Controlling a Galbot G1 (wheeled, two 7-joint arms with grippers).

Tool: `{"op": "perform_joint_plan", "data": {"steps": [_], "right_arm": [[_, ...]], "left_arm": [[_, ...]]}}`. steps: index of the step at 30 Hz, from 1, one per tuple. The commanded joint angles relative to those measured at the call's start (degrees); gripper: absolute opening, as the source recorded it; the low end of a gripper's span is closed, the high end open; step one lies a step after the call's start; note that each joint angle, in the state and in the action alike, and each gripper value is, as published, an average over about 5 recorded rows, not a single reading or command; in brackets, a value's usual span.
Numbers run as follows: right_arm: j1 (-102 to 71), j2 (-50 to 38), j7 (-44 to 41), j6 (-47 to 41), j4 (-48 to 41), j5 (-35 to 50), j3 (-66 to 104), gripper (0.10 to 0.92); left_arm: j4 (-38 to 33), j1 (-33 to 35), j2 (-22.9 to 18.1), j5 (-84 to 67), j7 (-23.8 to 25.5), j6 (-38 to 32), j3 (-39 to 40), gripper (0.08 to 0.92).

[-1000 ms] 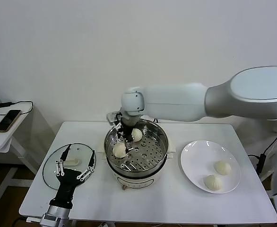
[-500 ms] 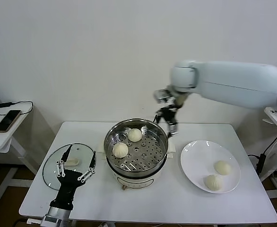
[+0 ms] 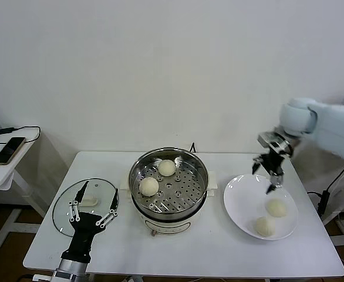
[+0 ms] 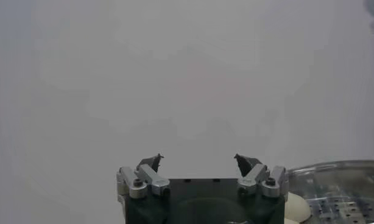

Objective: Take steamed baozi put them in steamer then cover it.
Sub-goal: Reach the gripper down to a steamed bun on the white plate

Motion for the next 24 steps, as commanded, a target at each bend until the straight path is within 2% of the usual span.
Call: {"op": "perform_joint_plan", "data": {"steps": [1,10,24], "right_arm": [[-12.84,-5.88,-0.33,1.41,-0.04,-5.11,6.14,0.823],[-20.89,-2.70,3.66,1.89,-2.50,-5.69,11.48,0.823],[-23.93,-0.12,4.53,1.49,-4.29,-7.41,13.00,0.821]], "left_arm": [[-0.09,0.15,-0.29,0.40,0.00,0.16,-0.24,0.823],[0.13,0.12,-0.28,0.43,-0.04,0.33,-0.63,0.823],[0.41,0.20,-0.26,0.45,-0.26,0.25,-0.99,0.823]]}}
